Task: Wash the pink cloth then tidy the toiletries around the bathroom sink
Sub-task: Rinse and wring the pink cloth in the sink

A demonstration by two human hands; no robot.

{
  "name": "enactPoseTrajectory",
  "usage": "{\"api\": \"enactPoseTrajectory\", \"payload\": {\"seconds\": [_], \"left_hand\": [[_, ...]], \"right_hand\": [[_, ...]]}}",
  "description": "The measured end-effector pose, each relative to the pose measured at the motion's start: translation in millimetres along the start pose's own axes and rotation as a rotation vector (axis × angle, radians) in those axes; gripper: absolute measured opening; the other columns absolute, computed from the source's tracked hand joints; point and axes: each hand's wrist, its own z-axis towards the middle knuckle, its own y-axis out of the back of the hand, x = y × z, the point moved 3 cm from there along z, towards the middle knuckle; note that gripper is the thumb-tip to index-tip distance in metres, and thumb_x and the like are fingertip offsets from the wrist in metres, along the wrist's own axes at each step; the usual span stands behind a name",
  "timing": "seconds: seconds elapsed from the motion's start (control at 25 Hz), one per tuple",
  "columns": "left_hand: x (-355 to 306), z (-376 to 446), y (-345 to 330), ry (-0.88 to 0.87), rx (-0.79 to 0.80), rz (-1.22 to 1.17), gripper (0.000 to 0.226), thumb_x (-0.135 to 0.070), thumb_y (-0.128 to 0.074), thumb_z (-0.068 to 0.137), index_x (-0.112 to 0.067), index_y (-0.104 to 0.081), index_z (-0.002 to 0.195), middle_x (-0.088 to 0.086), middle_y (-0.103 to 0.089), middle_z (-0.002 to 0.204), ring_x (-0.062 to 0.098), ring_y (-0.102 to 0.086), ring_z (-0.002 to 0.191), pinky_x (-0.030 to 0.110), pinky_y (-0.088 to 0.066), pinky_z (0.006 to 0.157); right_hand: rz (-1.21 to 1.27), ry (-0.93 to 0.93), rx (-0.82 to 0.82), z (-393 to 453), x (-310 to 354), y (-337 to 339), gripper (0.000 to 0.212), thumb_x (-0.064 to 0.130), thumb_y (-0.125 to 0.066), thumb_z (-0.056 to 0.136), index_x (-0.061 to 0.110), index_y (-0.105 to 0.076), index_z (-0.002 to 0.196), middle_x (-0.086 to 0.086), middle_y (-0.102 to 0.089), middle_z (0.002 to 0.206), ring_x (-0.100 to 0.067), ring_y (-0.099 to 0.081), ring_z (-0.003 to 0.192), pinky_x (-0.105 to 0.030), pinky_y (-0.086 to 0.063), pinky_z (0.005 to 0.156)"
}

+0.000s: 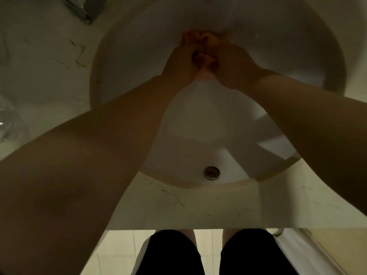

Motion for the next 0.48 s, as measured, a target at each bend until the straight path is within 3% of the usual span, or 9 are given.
{"api": "enactPoseTrajectory", "payload": {"seconds": [0.12,0.2,0.28,0.4,0.48], "left_hand": [[-3.1,-16.8,-5.2,-0.024,0.022,0.053,0.031,-0.024,-0.047,0.090,-0.004,-0.063,0.108,0.019,-0.066,0.106,0.031,-0.060,0.098,0.034,-0.042,0.076],[-1.4,-26.8,-11.4,-0.052,0.025,0.086,0.030,-0.025,-0.046,0.093,-0.003,-0.063,0.103,0.021,-0.066,0.101,0.035,-0.060,0.095,0.039,-0.042,0.075],[4.2,-38.9,-18.9,-0.103,0.013,0.113,0.033,-0.027,-0.045,0.093,-0.004,-0.063,0.107,0.019,-0.066,0.104,0.035,-0.060,0.097,0.038,-0.043,0.079],[10.2,-44.0,-33.7,-0.164,0.008,0.183,0.032,-0.022,-0.046,0.096,-0.008,-0.060,0.121,0.014,-0.062,0.120,0.032,-0.055,0.112,0.037,-0.042,0.094],[7.9,-32.2,-33.4,-0.161,-0.036,0.165,0.035,-0.017,-0.047,0.095,-0.007,-0.055,0.128,0.015,-0.056,0.130,0.031,-0.050,0.121,0.037,-0.040,0.101]], "right_hand": [[-0.020,0.025,0.099,-15.3,-2.2,-0.9,0.053,0.036,-0.029,0.091,-0.002,-0.060,0.112,-0.027,-0.059,0.118,-0.040,-0.051,0.113,-0.036,-0.034,0.094],[0.018,0.010,0.118,-24.3,-3.6,-7.4,0.040,0.031,-0.037,0.096,-0.001,-0.060,0.106,-0.025,-0.061,0.113,-0.040,-0.053,0.111,-0.036,-0.036,0.091],[0.056,0.017,0.075,-33.5,-5.3,-14.4,0.030,0.022,-0.042,0.096,0.000,-0.060,0.106,-0.025,-0.061,0.112,-0.041,-0.055,0.106,-0.038,-0.041,0.086],[0.031,0.099,0.062,-41.9,-10.4,-21.4,0.049,0.028,-0.033,0.093,-0.005,-0.056,0.120,-0.030,-0.057,0.119,-0.045,-0.052,0.109,-0.041,-0.040,0.090],[-0.030,0.120,0.033,-34.8,-10.4,-18.4,0.040,0.018,-0.039,0.095,-0.006,-0.054,0.124,-0.031,-0.056,0.120,-0.047,-0.052,0.108,-0.043,-0.040,0.090]]}}
